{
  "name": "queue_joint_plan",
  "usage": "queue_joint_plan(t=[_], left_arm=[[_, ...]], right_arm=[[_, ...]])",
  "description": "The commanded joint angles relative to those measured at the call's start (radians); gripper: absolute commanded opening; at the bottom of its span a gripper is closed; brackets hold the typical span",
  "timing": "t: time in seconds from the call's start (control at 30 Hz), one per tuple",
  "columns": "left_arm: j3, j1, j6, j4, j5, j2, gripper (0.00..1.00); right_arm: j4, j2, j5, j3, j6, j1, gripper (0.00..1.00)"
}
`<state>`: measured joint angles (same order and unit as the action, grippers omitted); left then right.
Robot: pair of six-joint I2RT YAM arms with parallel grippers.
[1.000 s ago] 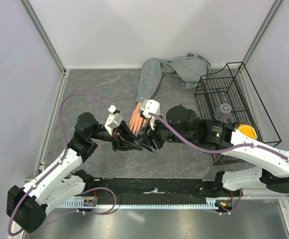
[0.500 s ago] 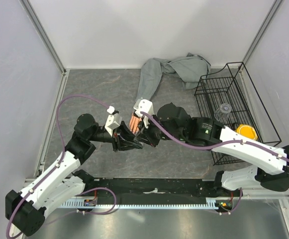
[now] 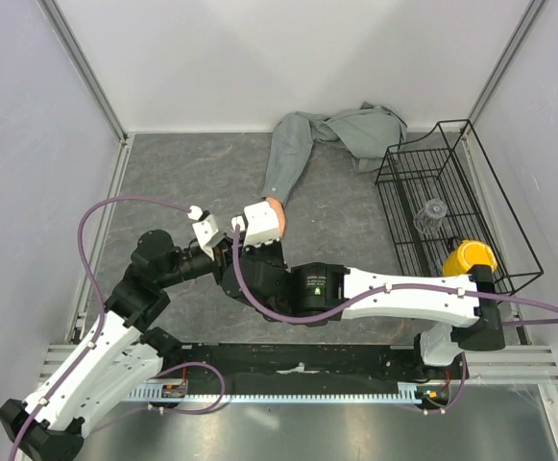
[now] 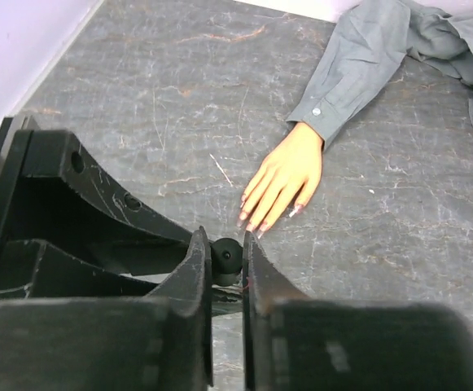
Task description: Paint the nails
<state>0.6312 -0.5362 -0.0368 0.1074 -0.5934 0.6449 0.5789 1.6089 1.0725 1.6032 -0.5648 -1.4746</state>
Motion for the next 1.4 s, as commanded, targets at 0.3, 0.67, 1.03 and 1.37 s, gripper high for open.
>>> queue_joint_plan(t=[0.3, 0.67, 1.03, 1.37], left_arm=[[0.033, 0.042, -0.015, -0.103, -0.127, 0.096, 0.02], [-0.011, 0.024, -0.268, -0.471, -0.652, 0.231, 0.02], [-0.008, -0.013, -0.284, -0.48, -0.695, 0.249, 0.02], [-0.007, -0.018, -0.281, -0.479, -0.686, 0.243, 0.02]], right_arm=[[0.064, -0.38, -0.403, -0.106, 0.213, 0.082, 0.84], [0.068, -0.449, -1.067, -0.127, 0.358, 0.278, 0.8], [0.067, -0.377, -1.241, -0.101, 0.396, 0.355, 0.6], [0.072, -0.323, -1.298, -0.089, 0.417, 0.364, 0.46]])
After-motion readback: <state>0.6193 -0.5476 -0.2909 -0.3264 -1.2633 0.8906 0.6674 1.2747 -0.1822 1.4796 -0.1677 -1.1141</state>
